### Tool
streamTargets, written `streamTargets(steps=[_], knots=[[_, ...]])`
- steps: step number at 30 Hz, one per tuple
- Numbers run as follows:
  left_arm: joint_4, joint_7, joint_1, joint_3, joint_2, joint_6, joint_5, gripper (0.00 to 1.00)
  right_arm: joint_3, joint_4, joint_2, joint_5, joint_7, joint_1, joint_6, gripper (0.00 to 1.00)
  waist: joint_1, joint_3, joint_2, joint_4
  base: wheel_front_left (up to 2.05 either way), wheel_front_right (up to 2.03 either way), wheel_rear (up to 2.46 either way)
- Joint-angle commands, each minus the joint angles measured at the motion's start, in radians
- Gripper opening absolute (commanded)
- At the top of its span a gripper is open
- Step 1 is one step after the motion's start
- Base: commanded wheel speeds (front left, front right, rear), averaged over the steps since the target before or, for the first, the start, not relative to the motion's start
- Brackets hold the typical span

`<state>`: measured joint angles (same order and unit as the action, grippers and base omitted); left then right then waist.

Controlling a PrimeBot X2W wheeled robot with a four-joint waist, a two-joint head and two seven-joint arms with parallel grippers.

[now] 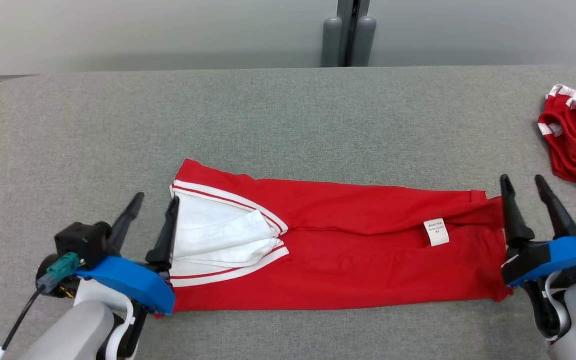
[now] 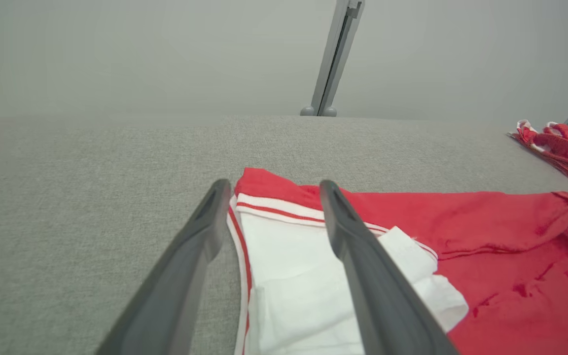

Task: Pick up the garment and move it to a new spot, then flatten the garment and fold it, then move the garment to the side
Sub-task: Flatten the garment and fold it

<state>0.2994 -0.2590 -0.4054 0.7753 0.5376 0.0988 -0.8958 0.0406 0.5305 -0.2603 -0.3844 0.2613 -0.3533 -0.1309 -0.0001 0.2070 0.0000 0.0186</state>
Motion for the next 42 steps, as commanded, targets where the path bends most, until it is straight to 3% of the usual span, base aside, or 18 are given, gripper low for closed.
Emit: streamTargets(steps=[1,10,19,33,34,35,36,37,38,42], knots=[[-0.012,-0.007,0.007,-0.034,-0.007,0.011,0.025,1.00,-0.009,-0.012,-0.010,0.009,0.005,0.020,0.000,1.00,0.0001,-0.003,0.0000,0.001,0.00,0.00,0.00],[-0.121,-0.007,0.131,-0.326,-0.128,0.027,0.248,1.00,-0.035,-0.009,-0.015,0.024,0.002,0.002,0.000,1.00,0.0001,-0.011,0.0000,0.017,0.00,0.00,0.00],[-0.144,-0.007,0.214,-0.528,-0.244,-0.040,0.420,1.00,-0.023,0.141,0.010,0.030,-0.063,-0.022,0.000,1.00,0.0001,-0.002,0.0000,0.025,0.00,0.00,0.00],[-0.117,-0.007,0.242,-0.719,-0.373,-0.141,0.585,1.00,0.052,0.279,0.052,-0.016,-0.074,0.021,0.000,1.00,0.0001,0.011,0.0000,0.022,0.00,0.00,0.00],[-0.114,-0.007,0.242,-0.727,-0.379,-0.147,0.594,1.00,0.058,0.284,0.057,-0.024,-0.077,0.023,0.000,0.92,0.0001,0.010,0.0000,0.022,0.00,0.00,0.00],[-0.112,-0.007,0.243,-0.736,-0.385,-0.152,0.601,1.00,0.067,0.290,0.062,-0.029,-0.087,0.025,0.000,0.50,0.0001,0.009,0.0000,0.021,0.00,0.00,0.00],[-0.110,-0.007,0.245,-0.745,-0.393,-0.158,0.609,1.00,0.075,0.293,0.064,-0.032,-0.091,0.026,0.000,0.39,0.0001,0.009,0.0000,0.021,0.00,0.00,0.00],[-0.107,-0.007,0.246,-0.753,-0.398,-0.162,0.617,1.00,0.080,0.294,0.066,-0.039,-0.091,0.025,-0.001,0.11,0.0001,0.008,0.0000,0.021,0.00,0.00,0.00],[-0.104,-0.007,0.246,-0.760,-0.402,-0.168,0.624,1.00,0.085,0.293,0.068,-0.044,-0.091,0.024,-0.001,0.00,0.0001,0.007,0.0000,0.020,0.00,0.00,0.00],[-0.094,-0.007,0.251,-0.788,-0.418,-0.183,0.649,1.00,0.078,0.274,0.041,-0.060,-0.064,0.008,0.000,0.00,0.0001,0.001,0.0000,0.017,0.00,0.00,0.00]])
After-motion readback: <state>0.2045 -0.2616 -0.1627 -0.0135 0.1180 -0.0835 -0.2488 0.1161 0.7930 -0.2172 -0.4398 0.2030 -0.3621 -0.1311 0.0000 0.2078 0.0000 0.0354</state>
